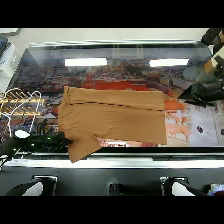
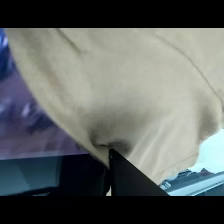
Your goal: Fold the clothes and pants, and hang the long-sleeved shirts on hangers.
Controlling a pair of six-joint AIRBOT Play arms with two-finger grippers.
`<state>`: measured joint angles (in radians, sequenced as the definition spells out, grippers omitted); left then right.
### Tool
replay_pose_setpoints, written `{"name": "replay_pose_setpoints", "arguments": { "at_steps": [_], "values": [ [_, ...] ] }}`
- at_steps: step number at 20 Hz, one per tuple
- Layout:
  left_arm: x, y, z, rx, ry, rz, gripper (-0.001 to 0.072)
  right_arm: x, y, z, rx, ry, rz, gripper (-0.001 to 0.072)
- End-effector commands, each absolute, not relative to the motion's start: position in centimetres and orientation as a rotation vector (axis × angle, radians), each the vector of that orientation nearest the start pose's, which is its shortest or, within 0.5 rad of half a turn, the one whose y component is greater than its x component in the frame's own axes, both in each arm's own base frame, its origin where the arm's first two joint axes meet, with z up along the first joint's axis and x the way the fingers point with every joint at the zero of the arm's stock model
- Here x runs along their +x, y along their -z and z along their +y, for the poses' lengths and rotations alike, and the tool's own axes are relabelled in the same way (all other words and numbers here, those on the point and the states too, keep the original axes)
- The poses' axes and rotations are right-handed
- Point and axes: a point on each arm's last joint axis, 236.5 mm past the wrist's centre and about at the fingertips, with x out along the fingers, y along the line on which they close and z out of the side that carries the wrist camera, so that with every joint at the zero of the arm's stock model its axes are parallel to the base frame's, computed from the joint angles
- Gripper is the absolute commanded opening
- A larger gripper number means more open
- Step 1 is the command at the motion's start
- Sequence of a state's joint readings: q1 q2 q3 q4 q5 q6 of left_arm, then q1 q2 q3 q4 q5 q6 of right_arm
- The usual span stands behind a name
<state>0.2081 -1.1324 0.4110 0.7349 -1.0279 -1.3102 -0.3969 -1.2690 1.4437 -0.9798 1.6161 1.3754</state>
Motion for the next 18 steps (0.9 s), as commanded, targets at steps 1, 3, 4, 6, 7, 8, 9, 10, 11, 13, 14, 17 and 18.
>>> {"name": "replay_pose_setpoints", "arguments": {
  "at_steps": [1,3,4,6,7,8,9,10,11,13,14,17,18],
  "values": [
    [23.2,10.2,-10.5,-0.894,0.208,1.479,0.0023,33.2,-8.8,-2.2,0.593,-0.245,1.327,0.0479],
    [23.1,10.1,-10.5,-0.898,0.209,1.485,0.0023,30.8,-4.8,-2.4,0.699,-0.219,1.424,0.0479],
    [23.0,10.1,-10.5,-0.9,0.211,1.487,0.0023,29.7,-2.7,-2.2,0.729,-0.205,1.464,0.0479],
    [23.0,10.1,-10.6,-0.9,0.212,1.488,0.0023,28.3,0.9,-2.0,0.746,-0.168,1.507,0.0479],
    [23.0,10.1,-10.5,-0.899,0.211,1.487,0.0023,27.6,2.5,-1.7,0.747,-0.171,1.521,0.0479],
    [23.1,10.1,-10.5,-0.899,0.21,1.486,0.0023,26.6,3.9,-1.6,0.739,-0.161,1.544,0.0478],
    [23.1,10.1,-10.5,-0.899,0.21,1.486,0.0023,25.5,5.4,-1.7,0.723,-0.144,1.576,0.0478],
    [23.1,10.1,-10.5,-0.899,0.21,1.486,0.0023,24.6,6.5,-1.6,0.709,-0.148,1.6,0.0478],
    [23.1,10.1,-10.5,-0.899,0.21,1.486,0.0023,24.3,7.3,-1.6,0.706,-0.138,1.606,0.0478],
    [23.1,10.1,-10.5,-0.9,0.21,1.486,0.0023,24.2,8.6,-1.6,0.711,-0.125,1.599,0.0478],
    [23.1,10.1,-10.5,-0.9,0.21,1.486,0.0023,24.1,9.2,-1.6,0.712,-0.121,1.601,0.0477],
    [23.1,10.1,-10.5,-0.901,0.209,1.486,0.0023,23.8,10.5,-1.2,0.742,-0.124,1.619,0.0477],
    [23.1,10.1,-10.6,-0.905,0.21,1.486,0.0023,23.8,10.7,-0.7,0.762,-0.139,1.622,0.0476]
  ]
}}
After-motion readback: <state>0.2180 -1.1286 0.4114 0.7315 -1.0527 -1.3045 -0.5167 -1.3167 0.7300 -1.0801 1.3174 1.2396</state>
